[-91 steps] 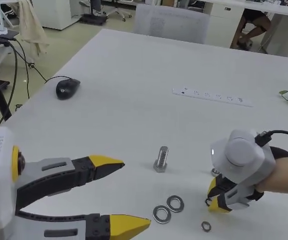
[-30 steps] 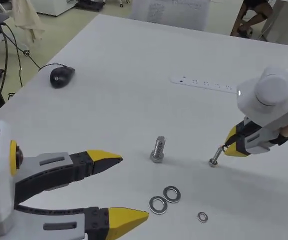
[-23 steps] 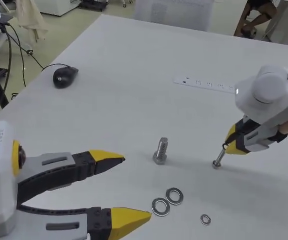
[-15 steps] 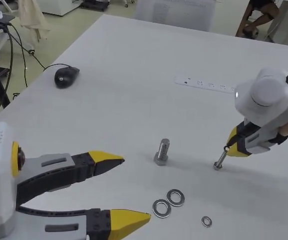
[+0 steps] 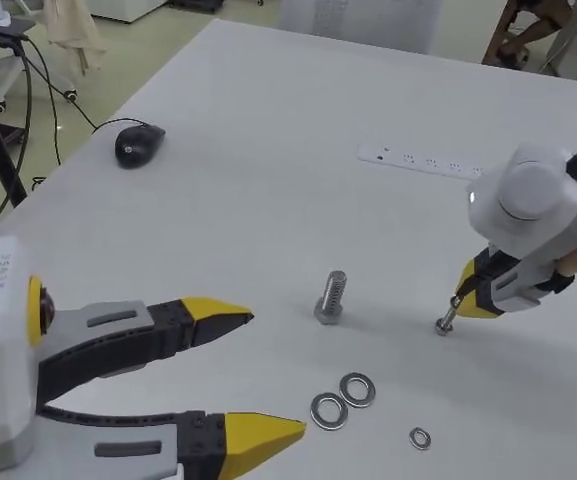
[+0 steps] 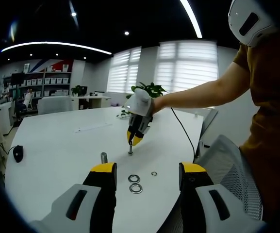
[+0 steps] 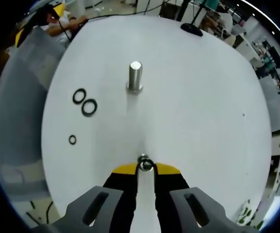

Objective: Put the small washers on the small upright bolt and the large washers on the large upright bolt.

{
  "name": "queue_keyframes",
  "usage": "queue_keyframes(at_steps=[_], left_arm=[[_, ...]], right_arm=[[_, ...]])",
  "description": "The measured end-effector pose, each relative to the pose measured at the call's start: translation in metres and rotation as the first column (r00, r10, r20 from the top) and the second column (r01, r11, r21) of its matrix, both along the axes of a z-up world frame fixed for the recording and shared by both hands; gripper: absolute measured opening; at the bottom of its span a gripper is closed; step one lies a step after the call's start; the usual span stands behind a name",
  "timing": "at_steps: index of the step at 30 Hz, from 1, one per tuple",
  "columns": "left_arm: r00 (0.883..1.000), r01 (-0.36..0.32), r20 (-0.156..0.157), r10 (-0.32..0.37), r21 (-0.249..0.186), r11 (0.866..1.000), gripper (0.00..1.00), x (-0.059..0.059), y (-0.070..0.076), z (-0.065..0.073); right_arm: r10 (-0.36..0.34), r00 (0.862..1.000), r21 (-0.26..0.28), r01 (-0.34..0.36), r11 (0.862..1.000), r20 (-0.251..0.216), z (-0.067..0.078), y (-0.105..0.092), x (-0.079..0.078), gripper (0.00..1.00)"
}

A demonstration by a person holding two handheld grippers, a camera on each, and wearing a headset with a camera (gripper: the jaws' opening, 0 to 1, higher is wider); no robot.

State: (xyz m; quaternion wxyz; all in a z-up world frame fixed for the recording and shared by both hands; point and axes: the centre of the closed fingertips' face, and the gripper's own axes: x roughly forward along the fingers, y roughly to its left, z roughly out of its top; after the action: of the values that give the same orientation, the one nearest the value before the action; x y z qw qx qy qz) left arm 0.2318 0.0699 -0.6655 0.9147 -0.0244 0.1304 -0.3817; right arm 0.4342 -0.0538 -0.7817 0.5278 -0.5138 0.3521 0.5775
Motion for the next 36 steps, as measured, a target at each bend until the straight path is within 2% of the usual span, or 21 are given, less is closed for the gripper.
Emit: queue_keyframes(at_steps=[16, 30, 36], left_arm=[[1.0, -0.007, -0.02, 0.007, -0.001, 1.0, 0.49, 0.003, 0.001, -0.006], [1.0, -0.012, -0.026, 0.012, -0.002, 1.0, 0.49, 0.006, 0.003, -0.007], [0.999, -0.01, -0.032, 0.01, 0.001, 1.0, 0.49, 0.005, 0.003, -0.009]], right_arm=[[0.001, 1.0, -0.005, -0.001, 1.0, -0.017, -0.024, -0.004, 0.003, 0.13], [-0.006, 0.999, -0.008, 0.006, 1.0, -0.033, -0.033, -0.006, 0.003, 0.13], [-0.016, 0.999, 0.007, 0.016, 1.0, -0.042, -0.031, -0.006, 0.002, 0.15]])
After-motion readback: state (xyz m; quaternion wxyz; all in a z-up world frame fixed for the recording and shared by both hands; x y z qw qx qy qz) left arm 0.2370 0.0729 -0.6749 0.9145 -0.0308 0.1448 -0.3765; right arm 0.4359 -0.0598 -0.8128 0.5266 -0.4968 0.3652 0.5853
